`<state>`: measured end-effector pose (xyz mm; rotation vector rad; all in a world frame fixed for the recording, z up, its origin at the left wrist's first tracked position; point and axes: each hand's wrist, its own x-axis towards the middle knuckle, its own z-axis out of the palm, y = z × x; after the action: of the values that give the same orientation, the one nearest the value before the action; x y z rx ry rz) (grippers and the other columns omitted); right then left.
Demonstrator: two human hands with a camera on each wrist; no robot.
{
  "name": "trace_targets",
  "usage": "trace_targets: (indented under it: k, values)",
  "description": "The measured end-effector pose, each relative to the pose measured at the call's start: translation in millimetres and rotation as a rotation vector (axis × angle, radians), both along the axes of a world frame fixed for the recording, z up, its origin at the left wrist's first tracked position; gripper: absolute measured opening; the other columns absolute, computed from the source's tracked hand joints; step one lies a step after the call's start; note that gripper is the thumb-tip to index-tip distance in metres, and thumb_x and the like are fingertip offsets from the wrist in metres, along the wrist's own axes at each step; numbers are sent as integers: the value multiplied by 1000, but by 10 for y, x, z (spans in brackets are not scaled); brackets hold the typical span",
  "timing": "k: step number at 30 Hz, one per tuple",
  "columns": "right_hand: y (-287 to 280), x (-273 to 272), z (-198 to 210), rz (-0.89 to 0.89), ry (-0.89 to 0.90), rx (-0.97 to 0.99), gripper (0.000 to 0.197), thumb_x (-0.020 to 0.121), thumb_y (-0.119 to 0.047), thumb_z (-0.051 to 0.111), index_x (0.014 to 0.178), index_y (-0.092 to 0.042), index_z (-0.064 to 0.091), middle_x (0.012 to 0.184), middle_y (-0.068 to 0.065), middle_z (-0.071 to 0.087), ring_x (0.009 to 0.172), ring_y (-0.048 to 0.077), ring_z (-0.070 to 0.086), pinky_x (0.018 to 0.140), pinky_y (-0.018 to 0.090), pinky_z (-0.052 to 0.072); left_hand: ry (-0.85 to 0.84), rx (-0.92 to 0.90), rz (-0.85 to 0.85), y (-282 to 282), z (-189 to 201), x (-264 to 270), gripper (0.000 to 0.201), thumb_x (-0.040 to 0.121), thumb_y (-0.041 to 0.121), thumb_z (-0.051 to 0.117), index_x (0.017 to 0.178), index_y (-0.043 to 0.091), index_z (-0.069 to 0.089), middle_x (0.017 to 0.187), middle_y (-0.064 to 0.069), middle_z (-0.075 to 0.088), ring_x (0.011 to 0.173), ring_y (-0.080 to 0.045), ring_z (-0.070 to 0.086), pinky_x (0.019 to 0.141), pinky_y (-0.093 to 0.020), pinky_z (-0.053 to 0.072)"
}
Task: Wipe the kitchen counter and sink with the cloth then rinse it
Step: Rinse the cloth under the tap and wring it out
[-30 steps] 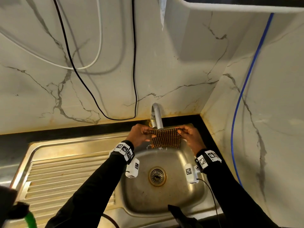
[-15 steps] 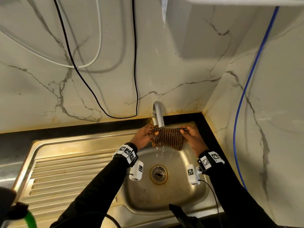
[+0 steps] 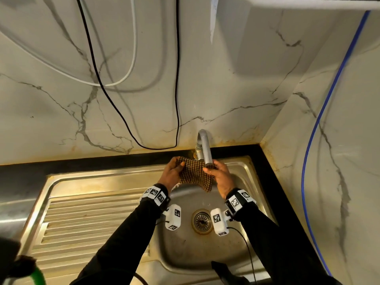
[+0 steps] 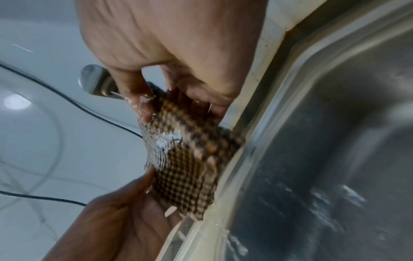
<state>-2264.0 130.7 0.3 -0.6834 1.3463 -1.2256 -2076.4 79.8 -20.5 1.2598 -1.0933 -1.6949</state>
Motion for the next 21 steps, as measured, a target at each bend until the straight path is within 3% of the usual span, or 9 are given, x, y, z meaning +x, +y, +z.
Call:
trace_targets:
  k: [2, 4, 7, 10, 12, 15, 18, 21]
  values:
    - [34, -33, -71, -90, -144, 27, 27, 92, 0, 63, 118, 3, 60, 117, 27, 66, 107, 40, 64, 96, 51, 52, -8, 5, -34, 17, 3, -183, 18, 108, 17, 46, 112, 21, 63, 115, -8, 65, 115, -31, 61, 102, -50, 51]
    - [83, -130, -122, -169, -240, 58, 38, 93, -6, 61, 126, 12, 54, 124, 37, 61, 113, 48, 62, 102, 61, 48, -20, 12, -81, 34, 10, -362, 17, 107, 22, 48, 112, 28, 64, 112, -6, 68, 113, -31, 63, 101, -51, 52]
    - [180, -357, -158, -242, -231, 110, 40, 96, -10, 59, 133, 7, 55, 125, 32, 64, 118, 47, 62, 106, 62, 45, 28, 102, -78, 90, 134, -611, 20, 107, 14, 48, 111, 28, 61, 115, -10, 69, 105, -29, 67, 88, -43, 58]
    - [276, -537, -112, -184, -172, 82, 35, 95, -10, 63, 126, 6, 62, 121, 27, 68, 114, 43, 65, 101, 56, 50, 84, 232, 9, 155, 151, -795, 17, 105, 10, 53, 116, 23, 54, 112, -10, 67, 90, -21, 69, 61, -29, 60]
    - [316, -615, -41, -131, -136, 59, 32, 86, -2, 72, 117, 2, 67, 117, 25, 71, 110, 41, 68, 97, 54, 53, 98, 257, 10, 190, 158, -878, 15, 105, 11, 54, 115, 22, 50, 106, -7, 65, 87, -20, 68, 56, -27, 58]
    - [302, -660, -62, -111, -63, 55, 33, 78, 14, 70, 108, -3, 70, 112, 20, 73, 109, 40, 68, 96, 54, 54, 135, 300, 24, 157, 78, -868, 16, 102, 12, 59, 114, 19, 53, 112, -12, 66, 95, -25, 69, 69, -37, 61]
    - [235, -550, -109, -89, -71, 66, 37, 79, 13, 67, 115, 4, 67, 117, 24, 71, 112, 42, 67, 99, 57, 51, 142, 262, 25, 54, -52, -718, 14, 102, 14, 59, 114, 17, 65, 124, -20, 68, 106, -32, 68, 82, -44, 60]
    - [146, -311, -47, -81, -50, 60, 34, 77, 16, 65, 110, 9, 68, 109, 28, 72, 100, 42, 71, 84, 49, 59, 193, 190, 33, -8, -108, -508, 22, 103, 16, 56, 119, 8, 69, 118, -17, 70, 108, -33, 64, 86, -47, 58]
